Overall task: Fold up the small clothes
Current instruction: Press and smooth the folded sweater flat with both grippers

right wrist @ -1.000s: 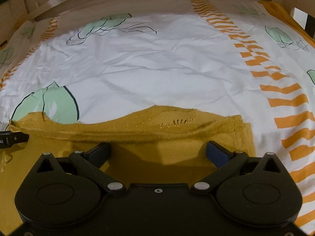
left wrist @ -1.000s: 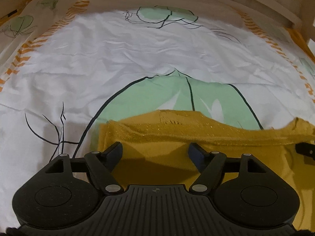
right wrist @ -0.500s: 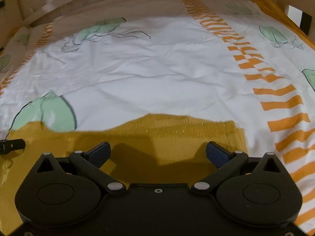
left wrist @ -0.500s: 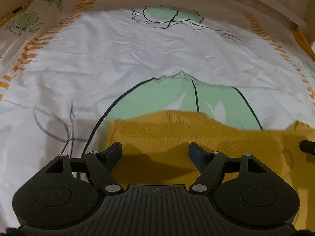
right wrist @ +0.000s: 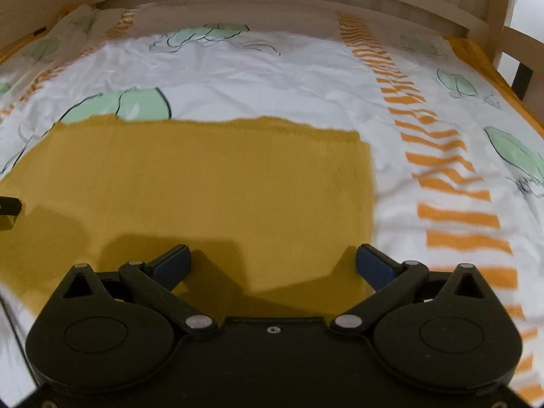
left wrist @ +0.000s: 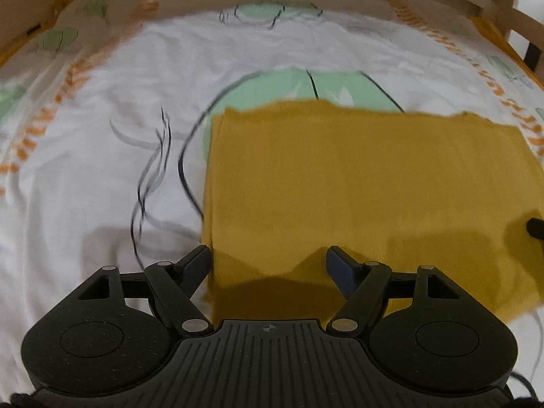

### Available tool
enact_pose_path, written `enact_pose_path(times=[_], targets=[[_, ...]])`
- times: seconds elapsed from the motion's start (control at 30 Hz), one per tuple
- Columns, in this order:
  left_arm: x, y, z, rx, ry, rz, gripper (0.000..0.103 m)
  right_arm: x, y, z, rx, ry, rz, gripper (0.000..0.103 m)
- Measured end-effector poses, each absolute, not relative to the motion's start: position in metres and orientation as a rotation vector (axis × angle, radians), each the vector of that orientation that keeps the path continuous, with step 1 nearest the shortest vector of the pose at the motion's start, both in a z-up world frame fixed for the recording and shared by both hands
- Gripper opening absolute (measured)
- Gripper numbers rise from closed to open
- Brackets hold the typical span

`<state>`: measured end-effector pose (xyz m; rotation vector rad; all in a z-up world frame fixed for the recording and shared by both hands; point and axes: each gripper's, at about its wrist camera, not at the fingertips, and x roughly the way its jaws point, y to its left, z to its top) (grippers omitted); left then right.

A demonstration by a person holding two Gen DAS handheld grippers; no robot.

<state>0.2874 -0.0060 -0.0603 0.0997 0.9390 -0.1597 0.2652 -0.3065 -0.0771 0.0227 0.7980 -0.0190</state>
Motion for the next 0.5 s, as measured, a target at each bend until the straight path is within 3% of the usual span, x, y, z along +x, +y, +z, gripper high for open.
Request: enact_pose_path(times=[0.27,0.5], targets=[[0.267,-0.004,-0.068,0.074,0.962,-0.133,0.076,0.234,-0.313,-0.085,0.131,0.817,-0.023,0.103],[0.266,-0.007,-0.073,0.064,0.975,-0.109,0.087,0.228,-0.314,-0.093,0.149,0.802,-0.026,0.103]])
